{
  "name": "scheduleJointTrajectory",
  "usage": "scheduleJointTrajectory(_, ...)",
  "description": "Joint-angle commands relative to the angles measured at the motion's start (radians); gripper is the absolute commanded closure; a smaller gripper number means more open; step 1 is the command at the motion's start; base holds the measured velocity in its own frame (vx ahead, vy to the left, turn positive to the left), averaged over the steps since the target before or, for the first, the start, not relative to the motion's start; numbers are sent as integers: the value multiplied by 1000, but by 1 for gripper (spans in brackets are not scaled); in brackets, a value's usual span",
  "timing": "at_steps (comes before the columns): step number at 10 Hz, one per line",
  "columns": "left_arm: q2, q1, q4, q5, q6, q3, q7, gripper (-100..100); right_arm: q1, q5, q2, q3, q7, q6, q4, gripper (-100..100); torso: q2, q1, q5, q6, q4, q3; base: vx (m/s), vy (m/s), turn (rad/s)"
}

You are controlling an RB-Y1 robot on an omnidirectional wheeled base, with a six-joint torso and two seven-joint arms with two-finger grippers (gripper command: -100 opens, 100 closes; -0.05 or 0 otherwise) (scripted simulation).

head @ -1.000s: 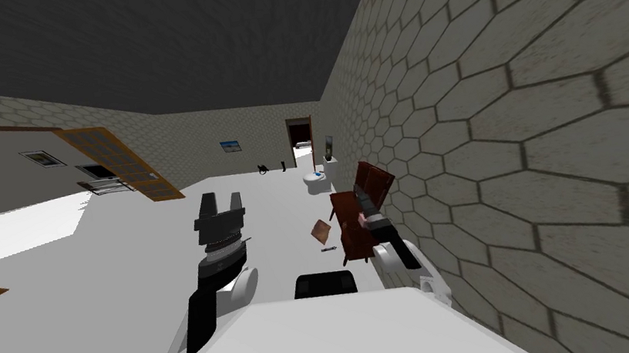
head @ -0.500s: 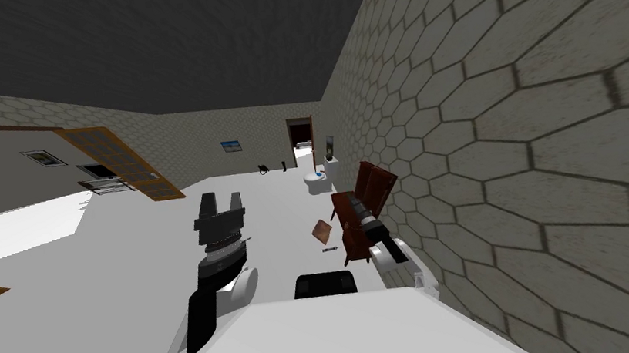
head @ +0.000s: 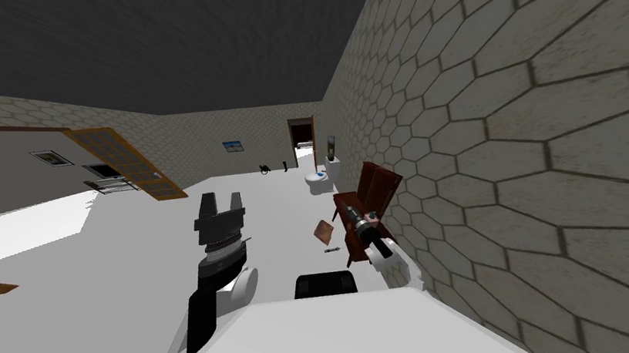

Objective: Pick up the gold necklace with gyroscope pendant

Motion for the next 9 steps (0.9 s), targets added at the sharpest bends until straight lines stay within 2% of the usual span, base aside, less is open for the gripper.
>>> scheduleJointTrajectory(1, 0, 0, 0, 0, 0, 0, 0, 0, -4, 9, -14, 10, 18, 28, 25, -100, 0, 0, 0, 0, 0, 0, 25, 36, 4)
scheduleJointTrajectory(3, 0, 0, 0, 0, 0, 0, 0, 0, -34, 50, -32, 42, 77, 79, 118, -100, 0, -1, 0, 0, 0, 0, 31, 35, 26)
scheduleJointTrajectory(4, 0, 0, 0, 0, 0, 0, 0, 0, -34, 50, -32, 42, 77, 82, 120, -100, -1, -1, 0, 0, 0, 0, 31, 29, 15)
scheduleJointTrajectory(6, 0, 0, 0, 0, 0, 0, 0, 0, -62, 92, -49, 72, 138, 134, 198, -100, 0, -1, 0, 0, 0, 0, 40, 34, 36)
scheduleJointTrajectory(7, 0, 0, 0, 0, 0, 0, 0, 0, -62, 92, -49, 72, 138, 134, 215, -100, -1, -1, 0, 0, 0, -1, 41, 24, 14)
scheduleJointTrajectory(8, 0, 0, 0, 0, 0, 0, 0, 0, -76, 113, -56, 86, 169, 159, 246, -100, -1, -2, 0, 0, 0, -1, 43, 19, 35)
scheduleJointTrajectory(9, 0, 0, 0, 0, 0, 0, 0, 0, -76, 113, -56, 86, 169, 159, 263, -100, -1, -2, 0, 0, 0, -1, 35, 12, 16)
